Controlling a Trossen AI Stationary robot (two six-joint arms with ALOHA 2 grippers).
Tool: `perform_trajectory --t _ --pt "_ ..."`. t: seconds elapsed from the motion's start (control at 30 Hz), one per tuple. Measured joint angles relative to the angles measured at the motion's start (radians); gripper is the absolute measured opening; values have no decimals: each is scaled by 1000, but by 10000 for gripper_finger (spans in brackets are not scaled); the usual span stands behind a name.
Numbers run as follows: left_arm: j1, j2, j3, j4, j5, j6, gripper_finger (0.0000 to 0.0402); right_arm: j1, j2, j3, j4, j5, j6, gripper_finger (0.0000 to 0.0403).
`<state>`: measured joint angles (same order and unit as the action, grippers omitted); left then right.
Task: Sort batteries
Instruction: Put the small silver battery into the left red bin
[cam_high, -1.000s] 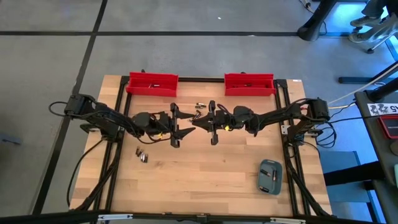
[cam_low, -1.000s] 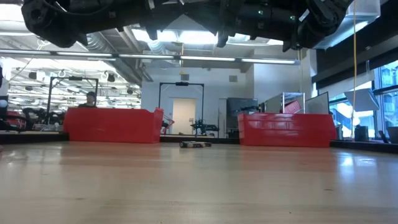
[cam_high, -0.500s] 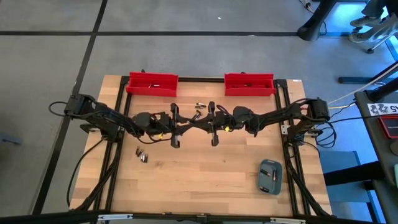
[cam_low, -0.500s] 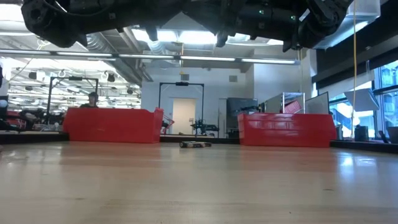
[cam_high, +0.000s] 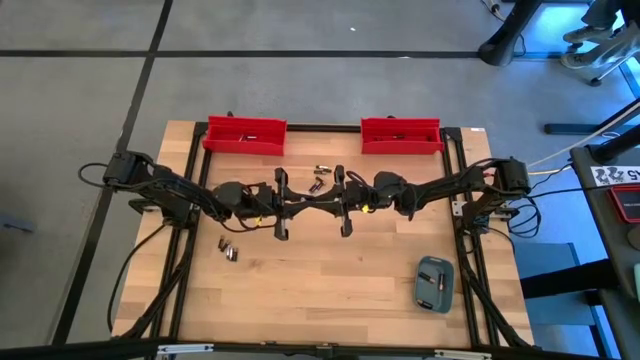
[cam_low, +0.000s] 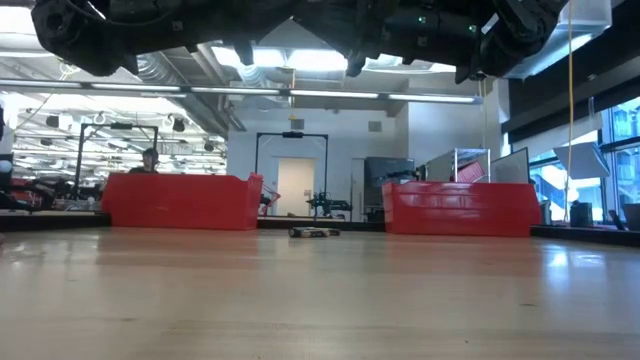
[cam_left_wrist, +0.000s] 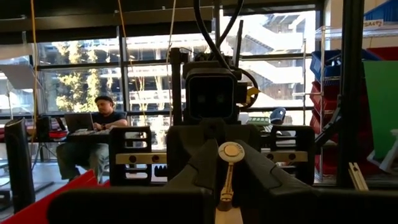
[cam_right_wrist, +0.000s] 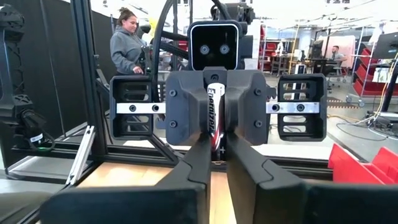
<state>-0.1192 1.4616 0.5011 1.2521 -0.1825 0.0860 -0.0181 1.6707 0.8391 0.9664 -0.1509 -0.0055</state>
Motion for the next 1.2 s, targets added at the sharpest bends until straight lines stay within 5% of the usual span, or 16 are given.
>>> perform_trajectory --t 0.37,0.8,0.97,1.2 --pt "-7 -46 0 -99 -8 -2 23 -2 0 1 -35 46 -18 144" --pt "-77 -369 0 -627 -375 -32 22 -85 -74 0 -282 279 -45 247" --pt "-53 -493 16 -922 -537 -133 22 -130 -170 0 -447 333 -45 252" --pt "200 -561 194 -1575 -517 -388 22 -132 -192 0 -498 323 -18 241"
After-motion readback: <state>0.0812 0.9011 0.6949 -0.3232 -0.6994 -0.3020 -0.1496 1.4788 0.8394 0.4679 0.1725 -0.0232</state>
